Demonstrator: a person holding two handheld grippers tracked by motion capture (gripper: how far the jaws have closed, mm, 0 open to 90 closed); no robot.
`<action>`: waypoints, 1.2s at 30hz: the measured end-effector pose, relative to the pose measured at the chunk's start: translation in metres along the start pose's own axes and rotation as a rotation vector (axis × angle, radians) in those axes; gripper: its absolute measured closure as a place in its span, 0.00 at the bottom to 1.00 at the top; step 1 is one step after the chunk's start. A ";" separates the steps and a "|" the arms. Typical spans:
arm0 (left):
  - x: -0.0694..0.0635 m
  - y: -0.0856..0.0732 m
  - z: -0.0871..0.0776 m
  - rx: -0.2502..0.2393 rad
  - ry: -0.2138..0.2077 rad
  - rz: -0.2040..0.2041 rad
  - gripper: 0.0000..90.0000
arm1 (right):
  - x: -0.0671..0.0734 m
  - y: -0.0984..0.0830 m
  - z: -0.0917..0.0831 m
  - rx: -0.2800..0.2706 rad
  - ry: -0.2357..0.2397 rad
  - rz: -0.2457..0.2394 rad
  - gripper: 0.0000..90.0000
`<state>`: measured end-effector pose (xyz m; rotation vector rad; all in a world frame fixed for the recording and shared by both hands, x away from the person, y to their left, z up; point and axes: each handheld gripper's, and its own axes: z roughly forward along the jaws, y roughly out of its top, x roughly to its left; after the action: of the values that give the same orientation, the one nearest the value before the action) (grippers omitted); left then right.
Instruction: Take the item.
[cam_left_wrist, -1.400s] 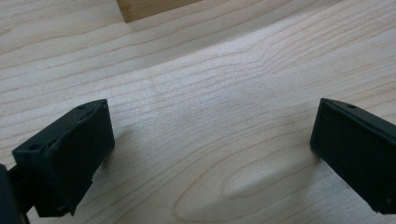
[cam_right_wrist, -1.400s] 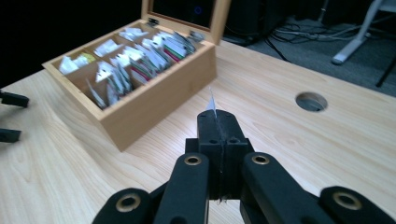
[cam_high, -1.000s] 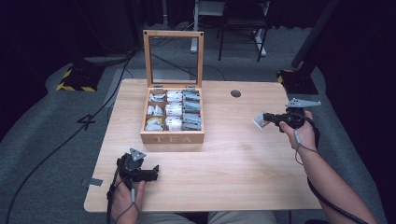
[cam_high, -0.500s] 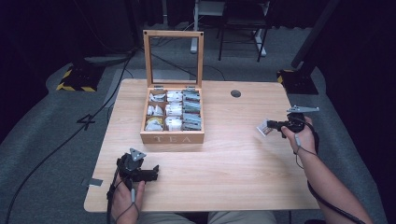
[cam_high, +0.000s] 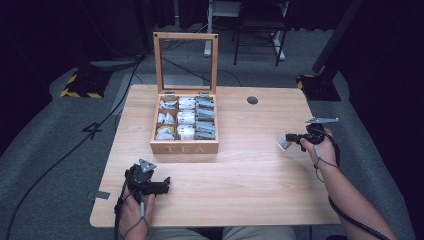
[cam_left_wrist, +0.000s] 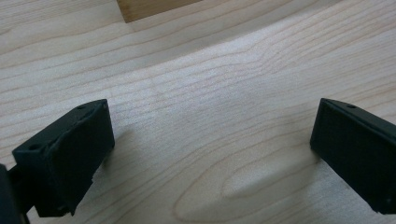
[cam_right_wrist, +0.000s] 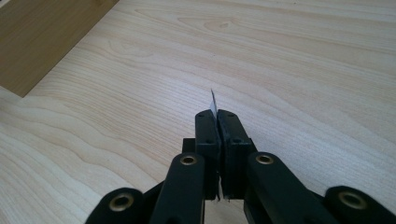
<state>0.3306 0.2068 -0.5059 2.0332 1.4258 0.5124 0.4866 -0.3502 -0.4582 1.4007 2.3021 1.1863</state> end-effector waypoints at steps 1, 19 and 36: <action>0.000 0.000 0.000 0.001 0.000 0.000 0.00 | 0.000 0.000 0.000 0.000 -0.003 0.001 0.96; -0.001 0.000 0.000 -0.001 -0.002 -0.004 0.00 | -0.006 0.001 -0.012 -0.074 -0.082 -0.052 0.60; -0.001 0.000 0.000 0.001 0.001 0.005 0.00 | 0.053 0.000 -0.057 -0.170 0.078 -0.164 0.57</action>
<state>0.3298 0.2060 -0.5058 2.0382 1.4229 0.5148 0.4276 -0.3368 -0.4090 1.1035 2.2550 1.3689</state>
